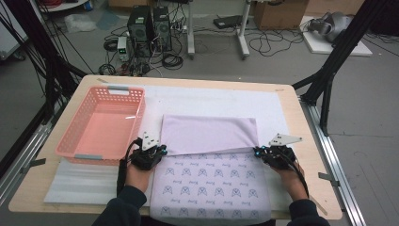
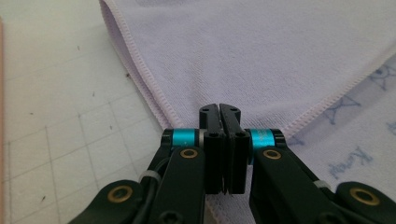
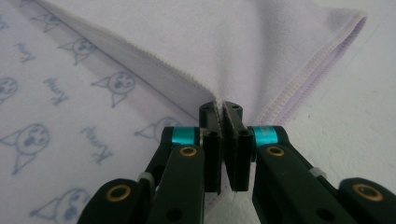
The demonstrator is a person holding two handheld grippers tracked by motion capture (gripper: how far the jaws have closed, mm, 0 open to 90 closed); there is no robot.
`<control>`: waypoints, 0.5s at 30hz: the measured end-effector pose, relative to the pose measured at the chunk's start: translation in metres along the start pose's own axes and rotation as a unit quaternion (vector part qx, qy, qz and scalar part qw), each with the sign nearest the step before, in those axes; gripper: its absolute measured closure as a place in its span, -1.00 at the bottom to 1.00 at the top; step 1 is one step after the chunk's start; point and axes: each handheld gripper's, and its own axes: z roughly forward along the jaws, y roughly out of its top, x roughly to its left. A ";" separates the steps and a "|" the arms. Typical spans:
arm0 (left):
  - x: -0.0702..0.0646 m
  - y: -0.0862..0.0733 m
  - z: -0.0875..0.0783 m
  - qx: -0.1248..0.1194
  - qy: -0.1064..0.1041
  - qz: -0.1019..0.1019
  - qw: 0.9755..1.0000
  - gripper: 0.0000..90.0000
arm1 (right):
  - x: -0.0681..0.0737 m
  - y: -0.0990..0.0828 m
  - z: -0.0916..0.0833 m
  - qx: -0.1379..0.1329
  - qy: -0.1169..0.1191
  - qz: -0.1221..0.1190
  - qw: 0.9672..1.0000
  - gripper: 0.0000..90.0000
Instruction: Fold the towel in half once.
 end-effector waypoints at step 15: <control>-0.004 -0.011 -0.042 -0.044 -0.044 -0.032 0.998 0.96 | 0.026 -0.011 -0.034 -0.024 0.019 -0.016 0.999 0.92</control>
